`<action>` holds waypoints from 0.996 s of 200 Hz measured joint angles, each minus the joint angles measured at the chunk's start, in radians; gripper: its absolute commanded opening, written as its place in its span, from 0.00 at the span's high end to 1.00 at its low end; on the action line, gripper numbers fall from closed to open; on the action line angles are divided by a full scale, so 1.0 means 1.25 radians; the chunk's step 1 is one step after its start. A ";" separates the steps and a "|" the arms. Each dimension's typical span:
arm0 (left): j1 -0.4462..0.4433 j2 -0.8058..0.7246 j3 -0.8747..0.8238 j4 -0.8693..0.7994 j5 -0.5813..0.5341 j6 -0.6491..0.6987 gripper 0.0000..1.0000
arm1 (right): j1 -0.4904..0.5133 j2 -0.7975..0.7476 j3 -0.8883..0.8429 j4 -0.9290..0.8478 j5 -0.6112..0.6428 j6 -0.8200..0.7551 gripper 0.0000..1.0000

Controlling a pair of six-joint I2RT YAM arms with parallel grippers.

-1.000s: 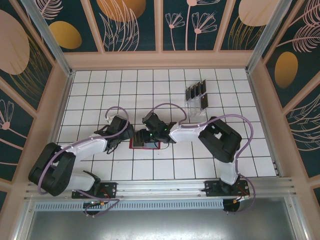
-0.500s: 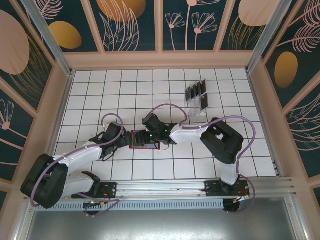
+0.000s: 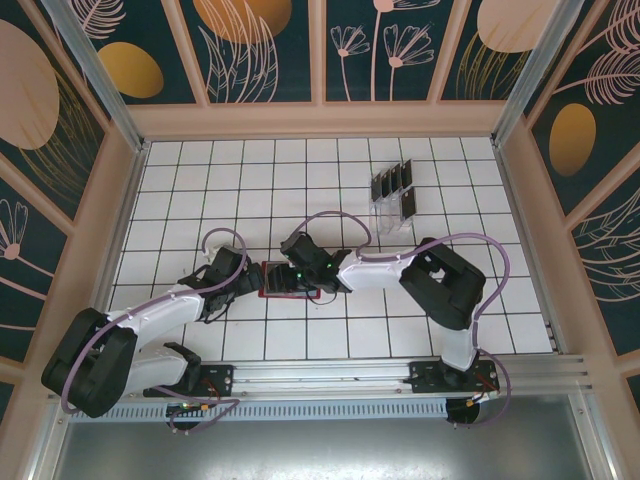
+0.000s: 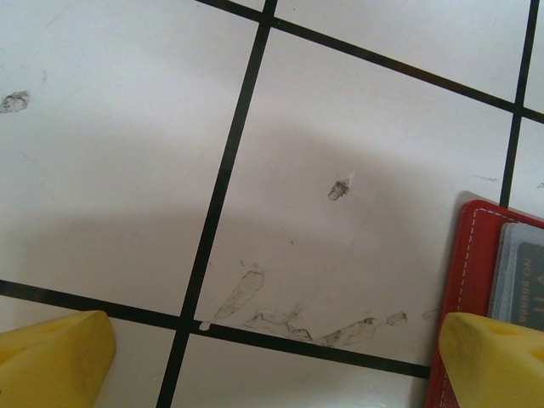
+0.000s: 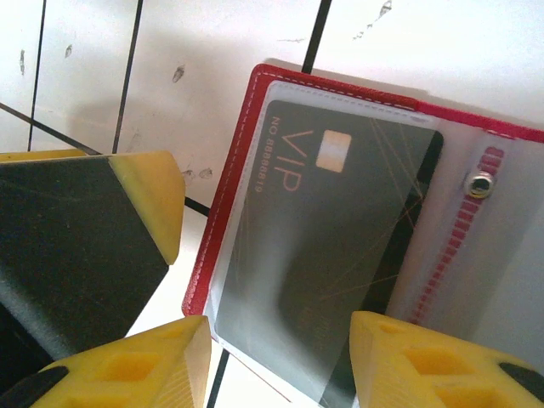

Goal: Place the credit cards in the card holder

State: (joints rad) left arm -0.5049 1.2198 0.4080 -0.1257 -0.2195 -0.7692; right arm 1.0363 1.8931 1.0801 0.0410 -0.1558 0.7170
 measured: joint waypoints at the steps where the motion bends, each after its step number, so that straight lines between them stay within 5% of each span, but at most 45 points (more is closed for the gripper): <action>1: 0.000 0.000 0.000 0.001 0.000 0.000 0.01 | 0.000 0.001 0.001 0.000 0.000 0.000 0.53; 110: 0.001 -0.003 -0.011 0.017 -0.006 -0.003 0.01 | 0.003 0.030 0.045 -0.018 -0.008 -0.002 0.53; 199: 0.001 0.003 -0.005 0.015 -0.009 -0.005 0.02 | 0.007 -0.063 -0.068 0.023 0.000 0.024 0.54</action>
State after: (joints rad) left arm -0.5041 1.2236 0.4015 -0.1074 -0.2302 -0.7757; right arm 1.0447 1.8145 0.9951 0.0696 -0.1555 0.7475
